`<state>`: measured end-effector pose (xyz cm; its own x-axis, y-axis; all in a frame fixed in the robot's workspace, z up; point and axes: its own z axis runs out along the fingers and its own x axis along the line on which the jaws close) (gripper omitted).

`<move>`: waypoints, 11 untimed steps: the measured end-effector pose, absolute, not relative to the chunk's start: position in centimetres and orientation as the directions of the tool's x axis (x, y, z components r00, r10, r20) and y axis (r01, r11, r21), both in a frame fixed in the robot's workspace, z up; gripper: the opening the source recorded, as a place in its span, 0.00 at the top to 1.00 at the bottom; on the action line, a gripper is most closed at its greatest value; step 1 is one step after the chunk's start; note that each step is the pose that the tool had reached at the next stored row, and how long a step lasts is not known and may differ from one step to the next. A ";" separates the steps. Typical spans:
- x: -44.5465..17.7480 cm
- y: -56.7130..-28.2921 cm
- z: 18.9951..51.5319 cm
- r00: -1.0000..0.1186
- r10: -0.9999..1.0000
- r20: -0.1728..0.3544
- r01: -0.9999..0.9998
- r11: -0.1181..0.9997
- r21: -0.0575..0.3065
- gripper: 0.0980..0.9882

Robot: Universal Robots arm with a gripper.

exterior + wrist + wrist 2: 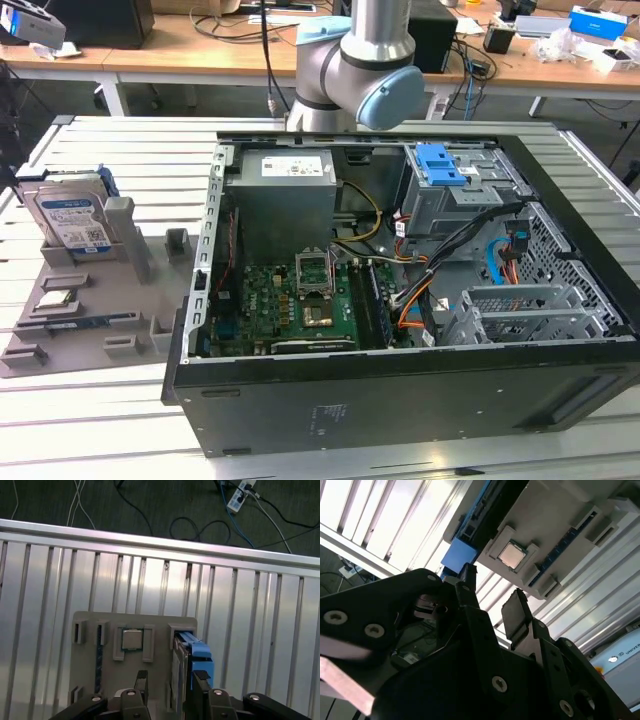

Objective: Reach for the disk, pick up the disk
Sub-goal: 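Pick up the disk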

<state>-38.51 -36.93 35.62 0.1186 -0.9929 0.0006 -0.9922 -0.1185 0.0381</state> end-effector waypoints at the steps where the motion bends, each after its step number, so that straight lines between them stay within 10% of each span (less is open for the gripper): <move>1: -38.5 -36.7 35.6 0.119 -0.993 0.001 -0.992 -0.119 0.038 0.57; 11: -38.5 -34.6 35.6 0.119 -0.993 0.001 -0.992 -0.118 0.038 0.57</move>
